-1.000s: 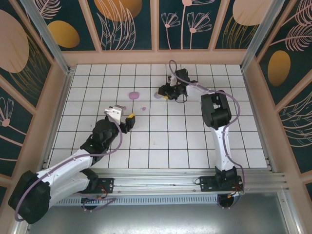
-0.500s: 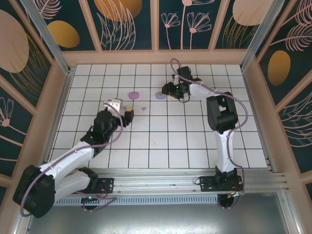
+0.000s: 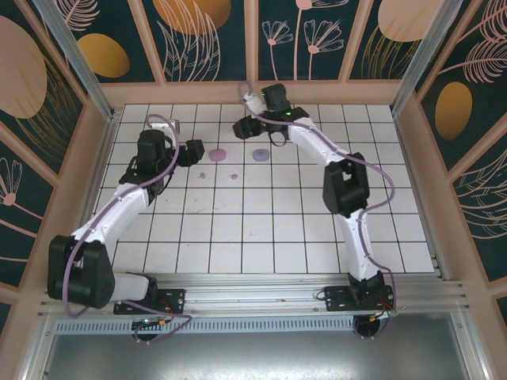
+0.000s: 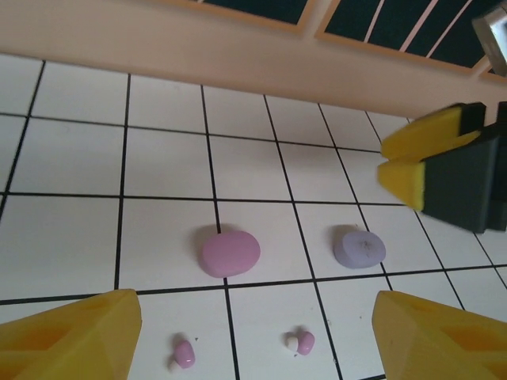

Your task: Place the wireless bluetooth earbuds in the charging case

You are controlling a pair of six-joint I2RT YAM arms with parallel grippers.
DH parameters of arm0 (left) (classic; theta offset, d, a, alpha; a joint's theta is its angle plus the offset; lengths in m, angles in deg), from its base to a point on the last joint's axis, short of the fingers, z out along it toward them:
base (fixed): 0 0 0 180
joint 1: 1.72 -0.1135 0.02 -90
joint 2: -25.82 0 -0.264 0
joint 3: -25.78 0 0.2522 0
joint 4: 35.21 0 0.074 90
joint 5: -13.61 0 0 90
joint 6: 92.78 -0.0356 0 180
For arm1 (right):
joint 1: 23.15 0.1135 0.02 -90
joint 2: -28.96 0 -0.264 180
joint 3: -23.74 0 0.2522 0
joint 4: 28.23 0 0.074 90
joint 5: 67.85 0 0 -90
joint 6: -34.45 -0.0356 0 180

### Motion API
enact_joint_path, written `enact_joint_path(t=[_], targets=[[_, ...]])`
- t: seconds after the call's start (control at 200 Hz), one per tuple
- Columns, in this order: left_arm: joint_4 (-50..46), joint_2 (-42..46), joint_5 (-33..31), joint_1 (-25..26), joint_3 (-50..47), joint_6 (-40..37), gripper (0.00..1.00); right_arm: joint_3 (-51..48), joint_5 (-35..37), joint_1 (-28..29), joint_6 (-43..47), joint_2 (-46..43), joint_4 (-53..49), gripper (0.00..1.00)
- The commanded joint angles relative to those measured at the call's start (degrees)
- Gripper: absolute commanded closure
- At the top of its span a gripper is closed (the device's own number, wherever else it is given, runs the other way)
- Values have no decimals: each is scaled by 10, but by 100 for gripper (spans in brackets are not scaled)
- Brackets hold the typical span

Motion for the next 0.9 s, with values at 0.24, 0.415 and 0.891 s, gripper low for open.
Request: enact_joint_path(t=[0.24, 0.415, 0.891], targets=[[8, -176, 203, -82, 106, 114, 29, 63, -44, 48, 318, 95, -45, 31], [9, -218, 210, -91, 116, 105, 29, 123, -34, 52, 350, 150, -61, 28], [22, -236, 220, -92, 51, 90, 29, 161, 43, 63, 387, 216, -14, 16]])
